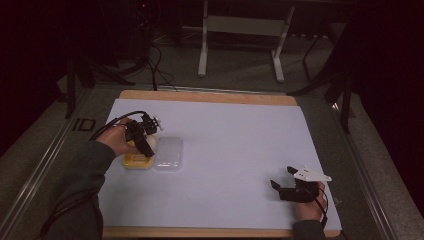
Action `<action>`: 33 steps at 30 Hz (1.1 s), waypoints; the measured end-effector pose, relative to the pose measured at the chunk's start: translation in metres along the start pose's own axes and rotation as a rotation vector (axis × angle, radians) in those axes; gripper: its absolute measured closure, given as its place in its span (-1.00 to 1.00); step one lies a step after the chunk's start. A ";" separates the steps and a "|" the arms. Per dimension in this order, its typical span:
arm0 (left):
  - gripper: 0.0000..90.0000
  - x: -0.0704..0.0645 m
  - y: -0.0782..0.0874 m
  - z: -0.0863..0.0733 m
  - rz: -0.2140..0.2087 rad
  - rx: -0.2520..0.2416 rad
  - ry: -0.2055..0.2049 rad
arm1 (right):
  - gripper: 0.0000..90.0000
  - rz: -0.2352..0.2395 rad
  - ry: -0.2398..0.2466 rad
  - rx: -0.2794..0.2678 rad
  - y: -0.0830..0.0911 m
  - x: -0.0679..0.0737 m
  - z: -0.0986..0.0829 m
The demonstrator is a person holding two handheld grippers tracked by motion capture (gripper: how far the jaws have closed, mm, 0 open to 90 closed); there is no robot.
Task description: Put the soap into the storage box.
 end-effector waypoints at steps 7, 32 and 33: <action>-0.43 0.007 -0.007 -0.007 0.009 -0.002 0.015 | -0.66 0.001 -0.001 0.000 0.000 0.000 0.000; -0.43 0.017 -0.040 -0.011 -0.027 -0.010 0.066 | -0.66 0.001 -0.002 -0.004 0.001 0.000 0.000; -0.43 0.018 -0.040 -0.011 -0.027 -0.007 0.066 | -0.66 0.001 -0.002 -0.004 0.001 0.000 0.000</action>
Point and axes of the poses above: each handheld gripper's, and its own axes: y roughly backward along the jaws, z roughly out of its top, x roughly to its left, the point moved 8 cm from there along -y, roughly forward along the jaws, and after that the axes turned 12 degrees about x, right-handed, at the moved point
